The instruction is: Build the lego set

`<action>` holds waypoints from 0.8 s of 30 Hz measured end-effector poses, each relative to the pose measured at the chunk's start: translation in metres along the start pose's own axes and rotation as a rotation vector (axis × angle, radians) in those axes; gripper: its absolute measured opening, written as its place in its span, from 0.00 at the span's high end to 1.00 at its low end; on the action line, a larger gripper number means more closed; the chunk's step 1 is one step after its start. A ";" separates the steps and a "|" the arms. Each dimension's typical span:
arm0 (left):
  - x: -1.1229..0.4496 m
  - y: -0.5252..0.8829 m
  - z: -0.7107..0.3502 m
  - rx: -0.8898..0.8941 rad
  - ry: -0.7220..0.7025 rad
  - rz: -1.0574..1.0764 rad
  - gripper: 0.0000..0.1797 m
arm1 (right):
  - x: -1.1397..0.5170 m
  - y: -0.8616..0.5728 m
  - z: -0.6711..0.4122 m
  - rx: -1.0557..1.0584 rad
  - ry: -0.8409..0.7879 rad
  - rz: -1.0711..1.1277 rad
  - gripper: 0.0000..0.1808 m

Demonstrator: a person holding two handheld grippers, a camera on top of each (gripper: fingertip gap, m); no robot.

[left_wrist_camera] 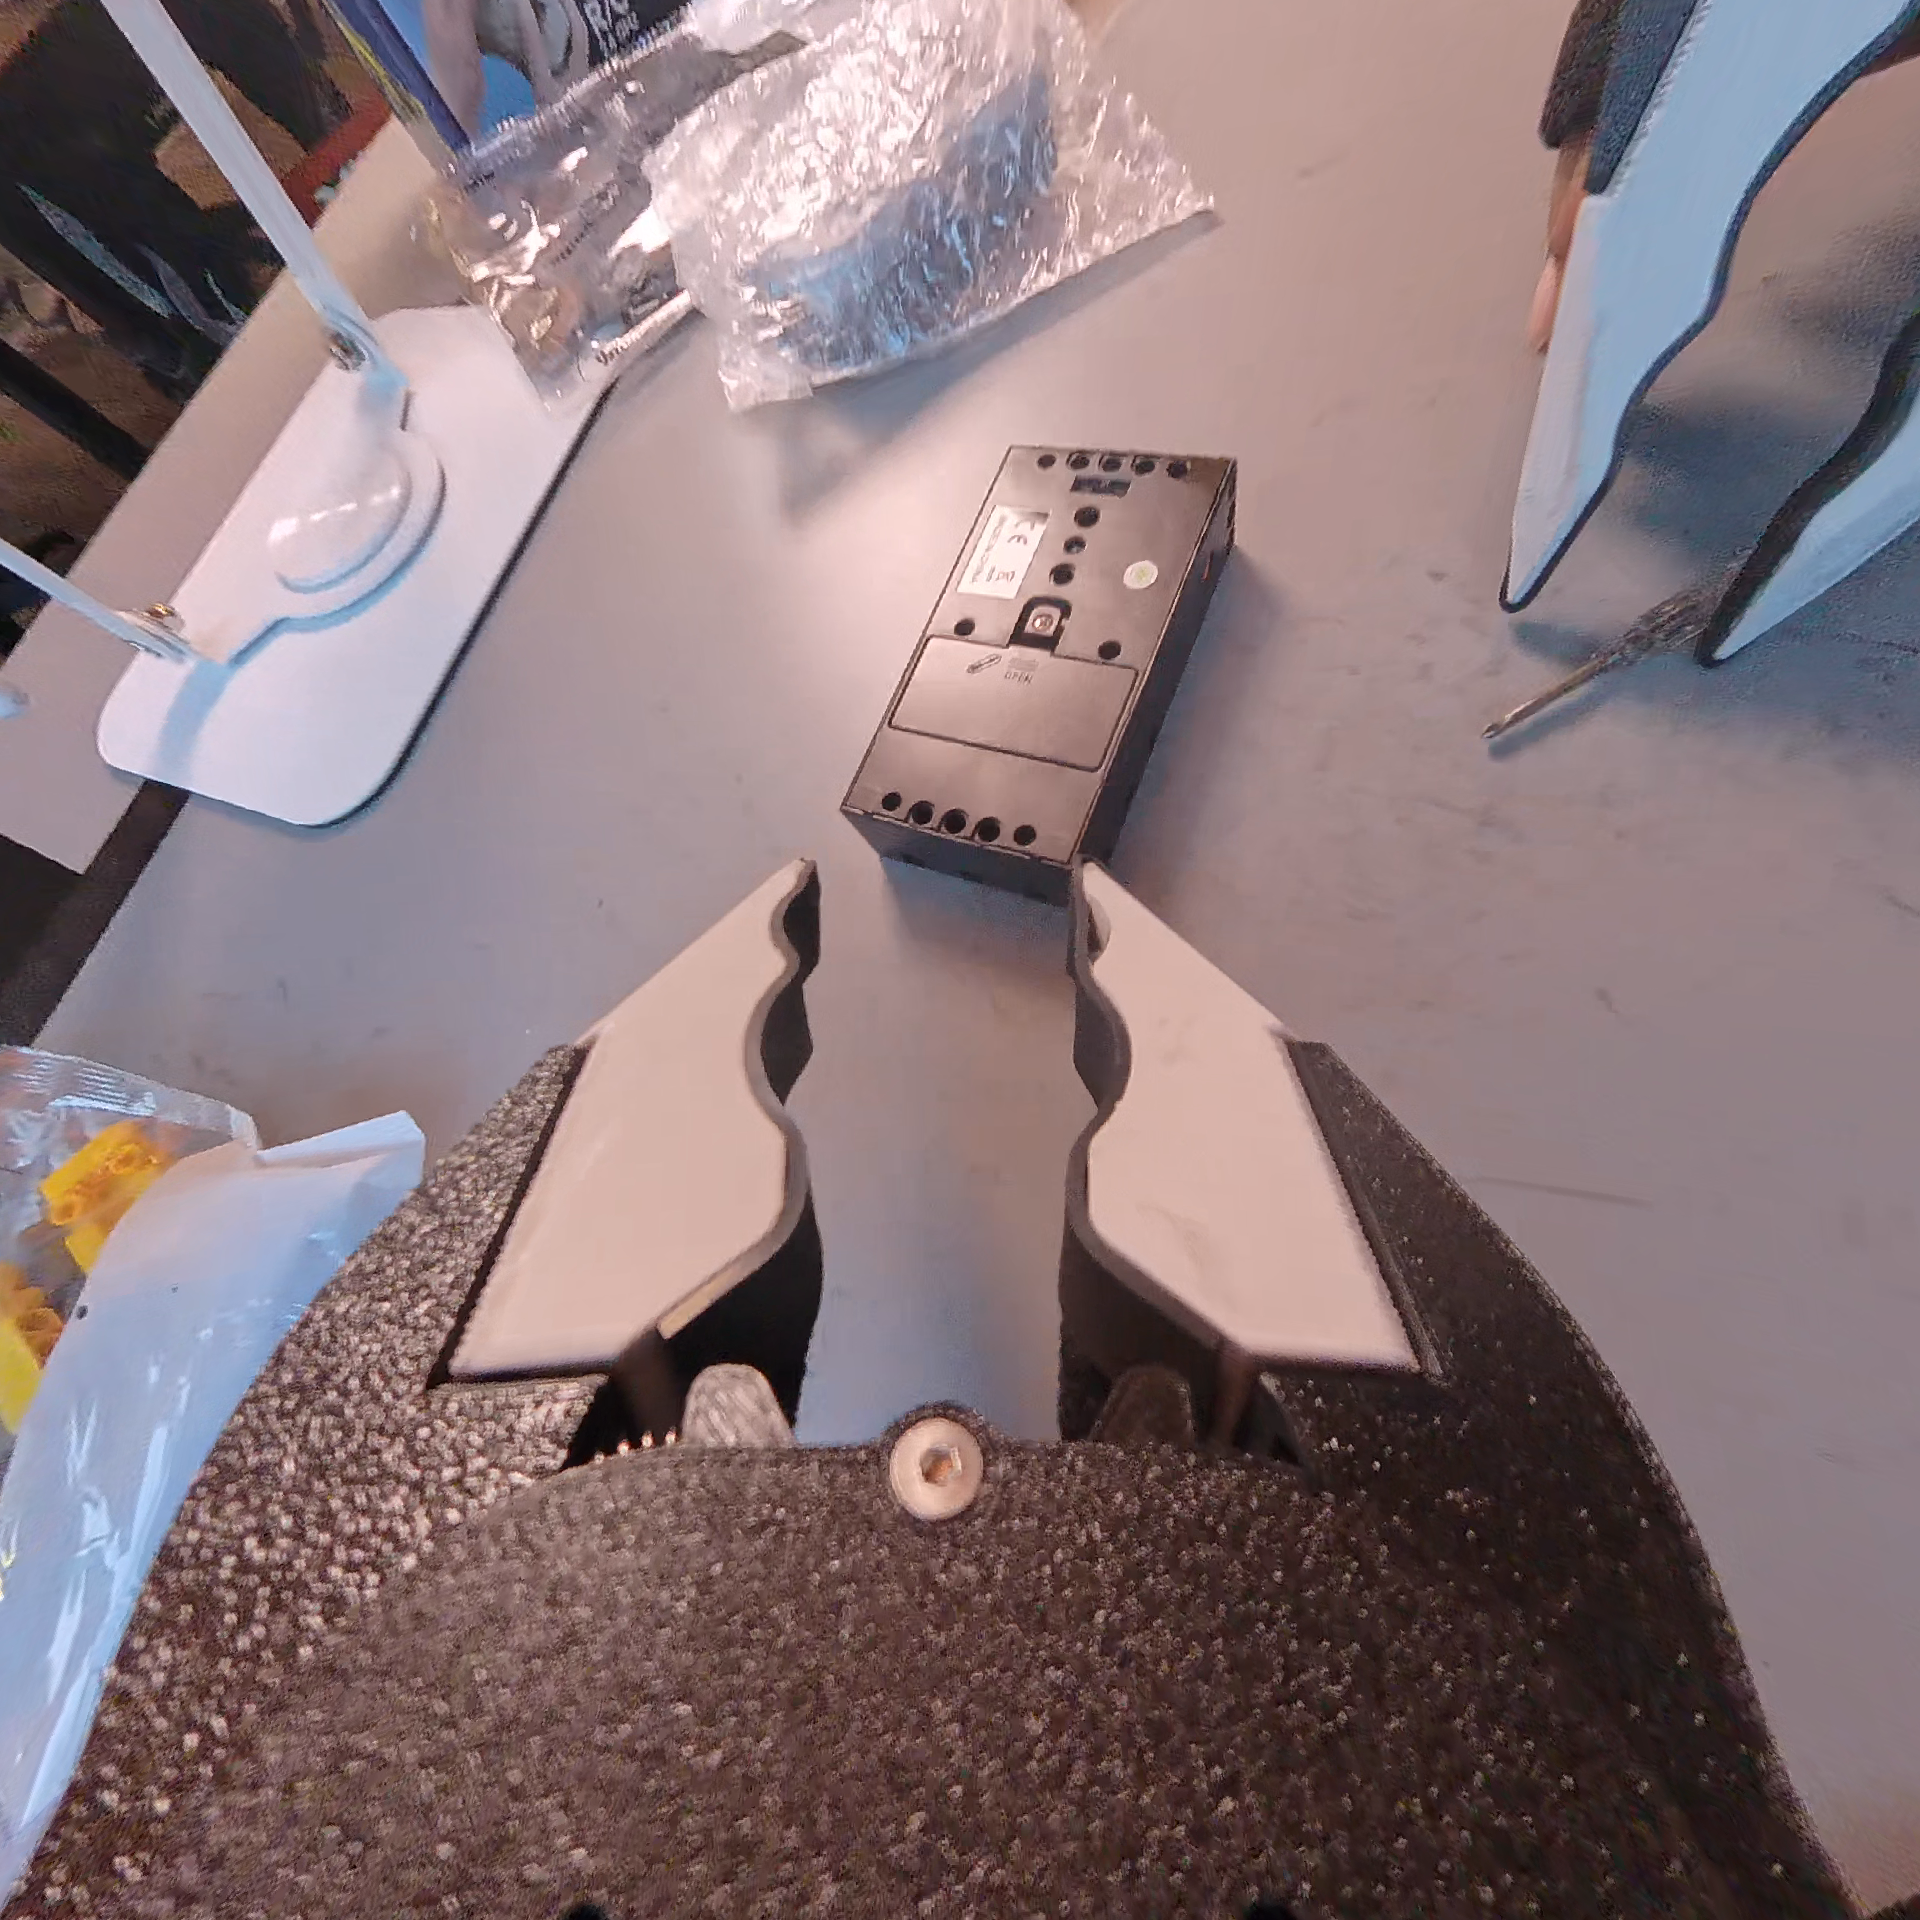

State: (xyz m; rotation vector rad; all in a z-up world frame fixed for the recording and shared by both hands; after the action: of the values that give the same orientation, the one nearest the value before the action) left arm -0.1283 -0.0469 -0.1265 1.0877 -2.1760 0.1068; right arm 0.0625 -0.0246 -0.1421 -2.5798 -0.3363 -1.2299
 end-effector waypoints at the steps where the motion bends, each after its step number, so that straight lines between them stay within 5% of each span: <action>1: 0.003 -0.003 -0.003 -0.012 -0.019 -0.010 0.75 | 0.002 0.000 0.002 -0.019 0.006 -0.001 0.84; 14: -0.021 -0.078 -0.031 -0.059 -0.057 0.367 0.82 | 0.008 -0.013 0.010 -0.005 -0.059 -0.039 0.97; 19: -0.027 -0.082 -0.041 -0.123 -0.025 0.371 0.99 | 0.022 -0.019 -0.013 0.106 -0.092 -0.044 0.97; 24: -0.020 -0.072 -0.045 -0.115 -0.033 0.335 0.99 | 0.025 -0.028 -0.023 0.112 -0.142 -0.032 0.97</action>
State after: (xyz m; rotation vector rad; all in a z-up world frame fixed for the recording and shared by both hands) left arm -0.0430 -0.0638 -0.1202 0.6594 -2.3463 0.1121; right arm 0.0524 -0.0031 -0.1047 -2.5802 -0.4633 -1.0096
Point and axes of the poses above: each gripper's, where its closed fingertips meet, x back along the fingers, z out of its underside, y = z × x across the jaws, the point moved 7 cm from there along x, back along the fingers, and after that the axes turned 5 degrees about z, right-handed, at the moved point
